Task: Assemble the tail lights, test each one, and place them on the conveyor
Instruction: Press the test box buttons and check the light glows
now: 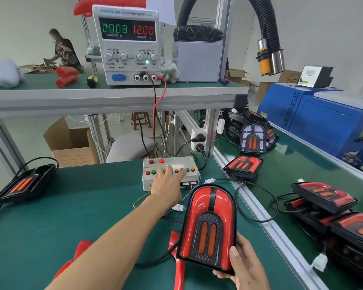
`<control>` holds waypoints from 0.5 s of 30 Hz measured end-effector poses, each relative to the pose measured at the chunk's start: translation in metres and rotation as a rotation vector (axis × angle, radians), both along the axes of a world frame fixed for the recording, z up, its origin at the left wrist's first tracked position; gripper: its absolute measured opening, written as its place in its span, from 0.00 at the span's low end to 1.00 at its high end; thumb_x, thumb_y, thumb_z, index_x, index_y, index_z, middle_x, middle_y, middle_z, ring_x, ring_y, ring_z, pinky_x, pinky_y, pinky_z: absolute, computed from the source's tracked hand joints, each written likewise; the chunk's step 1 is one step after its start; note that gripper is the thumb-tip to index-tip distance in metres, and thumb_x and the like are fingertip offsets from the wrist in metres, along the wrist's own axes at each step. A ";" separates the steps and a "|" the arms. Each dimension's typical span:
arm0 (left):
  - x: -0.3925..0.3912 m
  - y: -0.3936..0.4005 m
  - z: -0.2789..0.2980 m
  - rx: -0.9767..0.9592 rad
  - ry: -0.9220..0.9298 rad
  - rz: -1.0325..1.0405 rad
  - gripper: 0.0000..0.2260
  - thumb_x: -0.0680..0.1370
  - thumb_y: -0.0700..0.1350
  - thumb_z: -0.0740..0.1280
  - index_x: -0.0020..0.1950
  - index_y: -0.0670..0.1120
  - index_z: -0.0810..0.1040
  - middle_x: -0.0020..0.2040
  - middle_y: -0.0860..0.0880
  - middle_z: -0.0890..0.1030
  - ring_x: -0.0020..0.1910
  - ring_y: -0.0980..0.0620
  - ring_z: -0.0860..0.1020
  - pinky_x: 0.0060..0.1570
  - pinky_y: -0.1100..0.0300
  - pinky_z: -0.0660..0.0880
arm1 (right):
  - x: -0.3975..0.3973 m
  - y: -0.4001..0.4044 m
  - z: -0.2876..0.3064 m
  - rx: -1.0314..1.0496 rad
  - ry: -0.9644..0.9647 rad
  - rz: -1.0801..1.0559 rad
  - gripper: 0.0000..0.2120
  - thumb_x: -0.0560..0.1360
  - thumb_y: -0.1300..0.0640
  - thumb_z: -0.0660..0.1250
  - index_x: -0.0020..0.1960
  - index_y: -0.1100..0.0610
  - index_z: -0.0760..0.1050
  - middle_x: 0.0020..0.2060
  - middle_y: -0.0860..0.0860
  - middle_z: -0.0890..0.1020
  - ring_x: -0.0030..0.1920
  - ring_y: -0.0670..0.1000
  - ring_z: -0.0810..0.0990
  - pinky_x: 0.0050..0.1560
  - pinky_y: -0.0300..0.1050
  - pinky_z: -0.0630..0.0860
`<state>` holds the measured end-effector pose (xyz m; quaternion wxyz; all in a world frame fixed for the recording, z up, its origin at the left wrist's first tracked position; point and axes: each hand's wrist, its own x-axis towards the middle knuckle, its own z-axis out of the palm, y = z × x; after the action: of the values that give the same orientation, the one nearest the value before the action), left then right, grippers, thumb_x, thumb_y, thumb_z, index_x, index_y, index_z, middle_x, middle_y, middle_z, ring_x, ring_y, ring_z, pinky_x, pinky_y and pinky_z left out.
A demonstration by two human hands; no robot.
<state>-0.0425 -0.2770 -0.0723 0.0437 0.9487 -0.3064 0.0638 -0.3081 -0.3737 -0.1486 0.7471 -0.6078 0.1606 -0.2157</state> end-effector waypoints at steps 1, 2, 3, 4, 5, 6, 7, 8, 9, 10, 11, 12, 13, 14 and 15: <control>0.001 -0.003 0.000 0.018 0.001 0.007 0.33 0.77 0.40 0.65 0.78 0.57 0.58 0.65 0.41 0.68 0.61 0.39 0.67 0.57 0.51 0.70 | 0.000 0.000 0.000 0.003 -0.003 0.004 0.23 0.75 0.52 0.65 0.70 0.49 0.71 0.59 0.52 0.85 0.45 0.66 0.87 0.36 0.52 0.82; 0.002 -0.006 -0.001 0.029 0.010 0.019 0.33 0.76 0.41 0.66 0.78 0.58 0.58 0.66 0.41 0.67 0.62 0.39 0.66 0.57 0.50 0.71 | 0.000 0.000 0.001 0.004 -0.003 0.010 0.23 0.76 0.52 0.65 0.70 0.50 0.71 0.59 0.52 0.85 0.45 0.66 0.87 0.36 0.52 0.83; 0.003 -0.009 -0.001 0.034 0.023 0.031 0.34 0.76 0.42 0.67 0.78 0.59 0.57 0.66 0.42 0.67 0.63 0.39 0.65 0.57 0.50 0.72 | 0.000 0.000 0.002 0.004 -0.004 0.014 0.23 0.76 0.50 0.66 0.71 0.50 0.71 0.60 0.52 0.85 0.45 0.66 0.87 0.36 0.52 0.83; 0.004 -0.012 -0.002 0.036 0.034 0.040 0.35 0.76 0.42 0.67 0.78 0.60 0.56 0.67 0.42 0.66 0.63 0.38 0.64 0.58 0.49 0.72 | 0.000 0.001 0.003 0.005 -0.004 0.014 0.23 0.77 0.48 0.69 0.71 0.50 0.70 0.59 0.52 0.85 0.45 0.66 0.87 0.36 0.53 0.83; 0.005 -0.014 -0.003 0.035 0.042 0.046 0.36 0.75 0.41 0.67 0.78 0.60 0.56 0.67 0.41 0.66 0.64 0.38 0.64 0.58 0.49 0.72 | 0.001 0.001 0.003 0.004 0.001 0.014 0.25 0.76 0.45 0.70 0.71 0.49 0.70 0.59 0.52 0.85 0.45 0.66 0.87 0.36 0.53 0.83; 0.005 -0.015 -0.004 0.032 0.049 0.051 0.36 0.75 0.41 0.67 0.78 0.61 0.55 0.67 0.41 0.65 0.64 0.38 0.63 0.57 0.49 0.72 | 0.001 0.000 0.002 0.002 0.006 0.016 0.26 0.75 0.45 0.69 0.71 0.49 0.70 0.59 0.52 0.85 0.45 0.66 0.87 0.36 0.53 0.83; 0.006 -0.016 -0.005 0.029 0.056 0.055 0.37 0.75 0.40 0.67 0.78 0.61 0.55 0.67 0.41 0.65 0.64 0.37 0.63 0.57 0.49 0.73 | 0.001 0.000 0.001 -0.001 0.009 0.018 0.26 0.74 0.46 0.68 0.71 0.49 0.70 0.59 0.52 0.85 0.45 0.67 0.87 0.36 0.53 0.83; 0.007 -0.017 -0.005 0.026 0.062 0.060 0.37 0.75 0.40 0.67 0.78 0.61 0.54 0.67 0.41 0.65 0.64 0.37 0.62 0.57 0.49 0.73 | 0.001 -0.001 0.000 -0.002 0.008 0.021 0.26 0.74 0.48 0.67 0.71 0.49 0.70 0.59 0.52 0.85 0.45 0.67 0.86 0.36 0.54 0.83; 0.008 -0.017 -0.006 0.024 0.067 0.066 0.37 0.75 0.40 0.67 0.78 0.61 0.54 0.67 0.41 0.65 0.65 0.37 0.62 0.58 0.49 0.73 | 0.001 -0.001 0.000 -0.002 0.005 0.025 0.25 0.74 0.48 0.66 0.70 0.49 0.70 0.59 0.52 0.85 0.45 0.67 0.86 0.36 0.54 0.83; 0.008 -0.018 -0.006 0.025 0.070 0.069 0.37 0.75 0.41 0.67 0.78 0.61 0.53 0.67 0.41 0.65 0.65 0.37 0.62 0.58 0.49 0.73 | 0.001 -0.001 -0.001 -0.003 0.003 0.028 0.25 0.74 0.49 0.66 0.70 0.49 0.70 0.59 0.52 0.85 0.45 0.67 0.86 0.36 0.54 0.83; 0.009 -0.018 -0.006 0.029 0.073 0.070 0.37 0.75 0.42 0.68 0.78 0.61 0.53 0.68 0.41 0.64 0.65 0.37 0.62 0.58 0.49 0.73 | 0.001 -0.001 -0.001 -0.004 0.001 0.029 0.25 0.74 0.48 0.67 0.70 0.49 0.70 0.59 0.52 0.85 0.45 0.67 0.86 0.36 0.55 0.83; 0.009 -0.018 -0.007 0.032 0.074 0.070 0.38 0.75 0.42 0.68 0.78 0.61 0.53 0.68 0.41 0.64 0.66 0.37 0.62 0.59 0.49 0.73 | 0.000 -0.001 0.001 -0.004 0.002 0.032 0.26 0.73 0.47 0.67 0.70 0.49 0.71 0.59 0.52 0.85 0.46 0.67 0.86 0.37 0.55 0.83; 0.010 -0.018 -0.007 0.033 0.075 0.071 0.38 0.75 0.42 0.68 0.78 0.61 0.53 0.68 0.41 0.64 0.66 0.37 0.62 0.59 0.49 0.73 | 0.000 0.000 0.002 0.001 0.006 0.033 0.28 0.72 0.45 0.69 0.70 0.49 0.71 0.59 0.52 0.85 0.46 0.67 0.86 0.37 0.55 0.83; 0.010 -0.018 -0.007 0.033 0.077 0.071 0.38 0.75 0.42 0.68 0.78 0.61 0.53 0.68 0.41 0.64 0.66 0.37 0.62 0.58 0.49 0.73 | 0.000 0.001 0.003 0.004 0.010 0.031 0.29 0.71 0.43 0.70 0.70 0.49 0.71 0.59 0.52 0.85 0.46 0.66 0.86 0.37 0.55 0.83; 0.010 -0.018 -0.007 0.033 0.079 0.071 0.38 0.75 0.42 0.69 0.78 0.61 0.53 0.68 0.41 0.64 0.66 0.37 0.61 0.58 0.49 0.73 | 0.000 0.001 0.004 0.008 0.011 0.027 0.30 0.71 0.42 0.71 0.70 0.49 0.71 0.59 0.52 0.85 0.47 0.67 0.86 0.37 0.55 0.83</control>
<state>-0.0321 -0.2952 -0.0797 0.0381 0.9613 -0.2718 0.0226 -0.3082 -0.3725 -0.1446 0.7515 -0.6081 0.1577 -0.2016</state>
